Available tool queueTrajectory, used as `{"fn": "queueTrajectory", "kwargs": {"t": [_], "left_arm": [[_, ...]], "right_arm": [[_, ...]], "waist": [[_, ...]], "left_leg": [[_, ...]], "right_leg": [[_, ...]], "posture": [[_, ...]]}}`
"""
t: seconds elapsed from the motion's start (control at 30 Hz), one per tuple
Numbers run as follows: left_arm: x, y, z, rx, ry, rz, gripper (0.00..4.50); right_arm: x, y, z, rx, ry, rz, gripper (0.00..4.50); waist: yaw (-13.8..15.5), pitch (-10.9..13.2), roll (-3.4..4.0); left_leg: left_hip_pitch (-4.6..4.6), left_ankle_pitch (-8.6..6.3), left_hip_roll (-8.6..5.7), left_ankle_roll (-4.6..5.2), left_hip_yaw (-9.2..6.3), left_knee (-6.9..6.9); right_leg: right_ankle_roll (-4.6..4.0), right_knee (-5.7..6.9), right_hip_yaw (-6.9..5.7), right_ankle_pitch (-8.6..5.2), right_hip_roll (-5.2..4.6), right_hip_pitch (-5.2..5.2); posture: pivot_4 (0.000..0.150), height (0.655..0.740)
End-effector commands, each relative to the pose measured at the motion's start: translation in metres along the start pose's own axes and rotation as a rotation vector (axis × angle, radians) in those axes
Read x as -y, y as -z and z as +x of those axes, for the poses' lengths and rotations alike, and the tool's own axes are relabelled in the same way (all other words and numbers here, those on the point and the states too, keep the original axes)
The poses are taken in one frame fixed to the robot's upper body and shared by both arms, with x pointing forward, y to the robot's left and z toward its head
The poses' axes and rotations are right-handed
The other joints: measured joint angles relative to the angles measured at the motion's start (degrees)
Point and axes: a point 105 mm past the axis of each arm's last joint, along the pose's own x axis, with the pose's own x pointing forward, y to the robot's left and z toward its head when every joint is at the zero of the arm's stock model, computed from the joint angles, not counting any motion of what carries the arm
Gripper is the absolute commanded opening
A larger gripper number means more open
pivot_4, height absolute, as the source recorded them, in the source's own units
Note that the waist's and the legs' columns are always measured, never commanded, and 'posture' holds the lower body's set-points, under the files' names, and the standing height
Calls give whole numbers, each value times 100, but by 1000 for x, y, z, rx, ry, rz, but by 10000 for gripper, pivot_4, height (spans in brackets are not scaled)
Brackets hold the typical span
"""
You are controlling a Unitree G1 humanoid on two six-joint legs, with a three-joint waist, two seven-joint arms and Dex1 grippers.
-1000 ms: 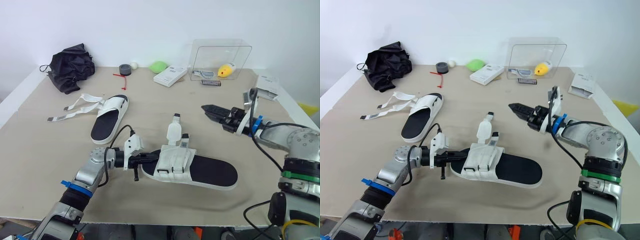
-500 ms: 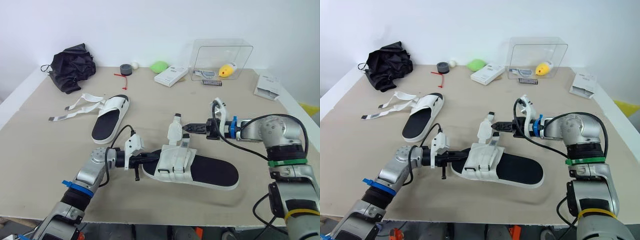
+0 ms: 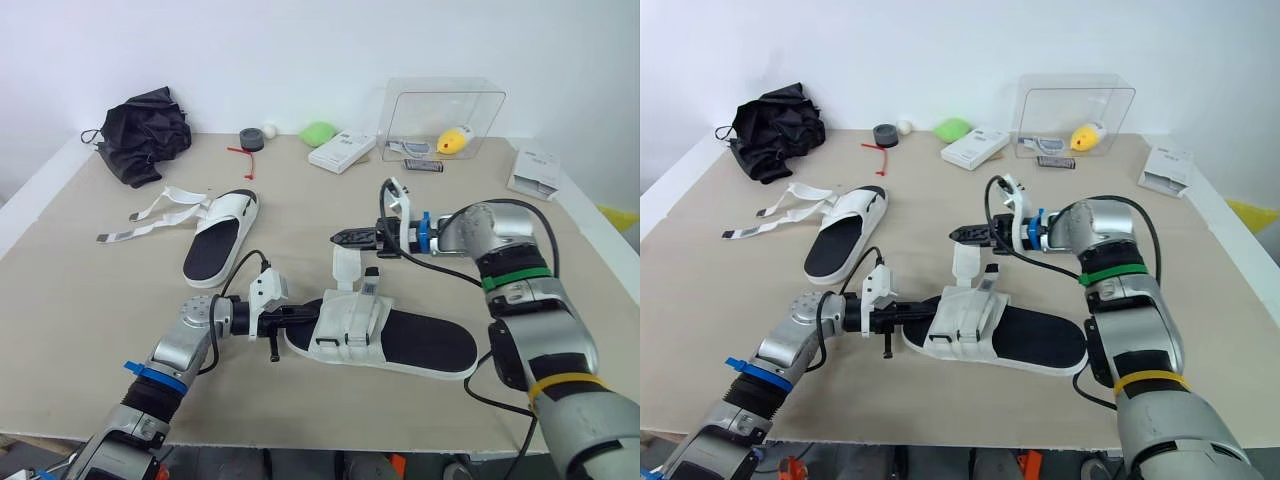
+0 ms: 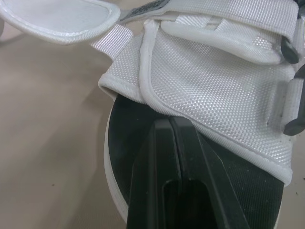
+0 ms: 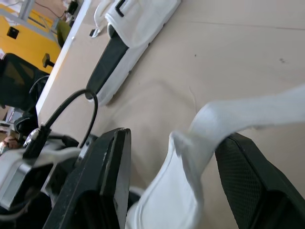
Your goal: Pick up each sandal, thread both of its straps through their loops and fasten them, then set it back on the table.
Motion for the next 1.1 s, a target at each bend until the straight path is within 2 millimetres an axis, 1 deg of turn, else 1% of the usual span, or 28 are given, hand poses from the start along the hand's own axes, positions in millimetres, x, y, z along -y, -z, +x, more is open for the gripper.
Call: {"fn": "queueTrajectory", "kwargs": {"t": [0.03, 0.23, 0.33, 0.63, 0.8, 0.9, 0.97, 1.0, 1.03, 1.1], "left_arm": [[11, 72, -13, -245, -48, -192, 0], [14, 73, -17, -247, -57, -196, 0], [18, 74, -17, -252, -49, -198, 0], [17, 74, -16, -254, -49, -196, 0], [17, 74, -16, -255, -46, -195, 0], [17, 73, -15, -255, -44, -194, 0], [16, 73, -15, -256, -43, -193, 0], [16, 73, -15, -256, -43, -193, 0], [16, 73, -15, -257, -41, -192, 0], [16, 73, -15, -258, -40, -192, 0]], "right_arm": [[-5, -15, 5, 45, -20, -35, 29073], [-6, -24, 14, 100, -31, -31, 29073], [-4, -25, 17, 103, -25, -43, 29073], [0, -34, 12, 130, 5, -65, 29073], [0, -35, 12, 135, 1, -77, 29073], [0, -35, 13, 148, -7, -80, 21045], [-1, -34, 13, 141, -20, -83, 11450], [-2, -33, 12, 139, -23, -84, 5476], [-2, -34, 12, 138, -26, -93, 617], [-4, -35, 11, 141, -37, -108, 617]], "waist": [[-3, 0, 0], [-10, 0, 1], [-15, 0, 1], [-17, 1, 2], [-17, 1, 2], [-17, 1, 2], [-17, 1, 2], [-17, 1, 2], [-17, 1, 2], [-17, 1, 2]], "left_leg": [[0, 0, 0, 0, 0, 0], [3, 0, 1, 0, 4, 0], [3, 0, 3, 0, 5, -1], [3, -1, 10, -1, 3, -4], [4, -1, 11, -1, 4, -4], [4, -1, 11, -1, 5, -3], [4, -1, 11, -1, 5, -3], [5, -1, 11, -1, 5, -3], [5, -1, 11, -1, 5, -3], [5, -1, 11, -1, 5, -3]], "right_leg": [[0, 0, 0, 0, 0, 0], [0, 5, 2, 2, 3, 0], [-1, 7, 4, 3, 6, -1], [8, 9, 15, 7, 26, -3], [-1, 9, 22, 2, 31, -2], [0, 10, 24, 2, 31, -2], [2, 10, 24, 3, 32, -2], [7, 10, 25, 6, 32, -1], [12, 11, 25, 9, 33, -1], [13, 11, 26, 10, 33, -2]], "posture": [[1500, 7400], [1500, 7400], [1500, 7400], [1500, 7400], [1500, 7400], [1500, 7400], [1500, 7400], [1500, 7400], [1500, 7400], [1500, 7400]]}}
